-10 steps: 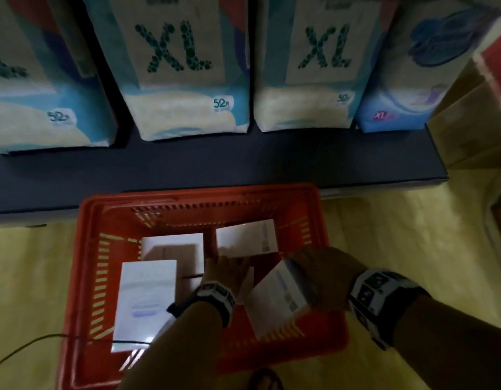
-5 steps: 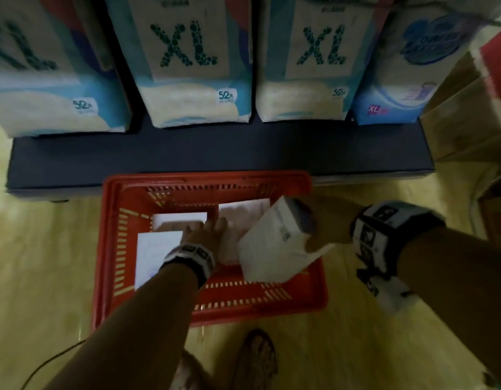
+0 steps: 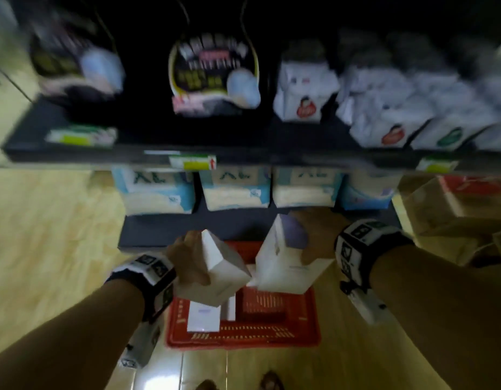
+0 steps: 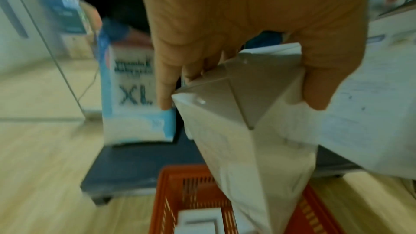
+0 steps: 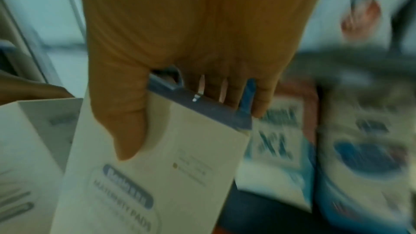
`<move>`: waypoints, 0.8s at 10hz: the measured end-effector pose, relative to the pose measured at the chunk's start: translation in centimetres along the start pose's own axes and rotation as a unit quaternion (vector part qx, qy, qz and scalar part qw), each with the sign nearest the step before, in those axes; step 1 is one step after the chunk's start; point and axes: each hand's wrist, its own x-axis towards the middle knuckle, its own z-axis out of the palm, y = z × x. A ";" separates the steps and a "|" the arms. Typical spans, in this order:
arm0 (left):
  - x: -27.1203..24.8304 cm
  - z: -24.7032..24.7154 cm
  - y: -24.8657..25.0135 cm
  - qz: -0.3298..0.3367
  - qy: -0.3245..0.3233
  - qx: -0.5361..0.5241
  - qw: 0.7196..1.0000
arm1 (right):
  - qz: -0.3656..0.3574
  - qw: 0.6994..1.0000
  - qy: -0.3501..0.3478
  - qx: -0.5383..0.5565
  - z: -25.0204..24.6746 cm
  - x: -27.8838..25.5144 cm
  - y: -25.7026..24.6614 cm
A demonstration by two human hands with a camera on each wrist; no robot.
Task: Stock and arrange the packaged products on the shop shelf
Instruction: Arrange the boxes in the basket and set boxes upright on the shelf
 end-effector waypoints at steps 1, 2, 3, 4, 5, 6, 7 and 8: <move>-4.8 -7.4 1.3 0.011 0.033 0.029 0.999 | -0.022 0.999 0.020 -0.020 -6.1 -3.2 -2.2; -12.5 -17.2 3.2 0.015 0.046 0.026 0.998 | -0.055 0.998 0.034 0.002 -15.0 -9.0 -4.3; -22.4 -26.9 5.1 0.047 0.117 0.026 0.992 | -0.074 0.992 0.102 0.018 -24.4 -16.5 -6.2; -25.5 -30.7 6.9 0.036 0.135 0.046 0.989 | -0.072 0.991 0.105 0.041 -28.1 -18.6 -6.2; -32.4 -37.8 8.6 0.060 0.196 -0.002 0.979 | -0.087 0.981 0.167 0.045 -35.8 -24.8 -6.8; -36.6 -41.8 10.4 0.076 0.216 -0.010 0.973 | -0.113 0.975 0.189 0.035 -40.5 -28.6 -7.4; -40.2 -46.2 12.0 0.085 0.276 -0.027 0.957 | -0.123 0.960 0.250 -0.009 -45.1 -32.4 -8.1; -42.3 -50.4 13.1 0.111 0.316 -0.081 0.939 | -0.113 0.946 0.303 -0.018 -49.6 -34.4 -7.9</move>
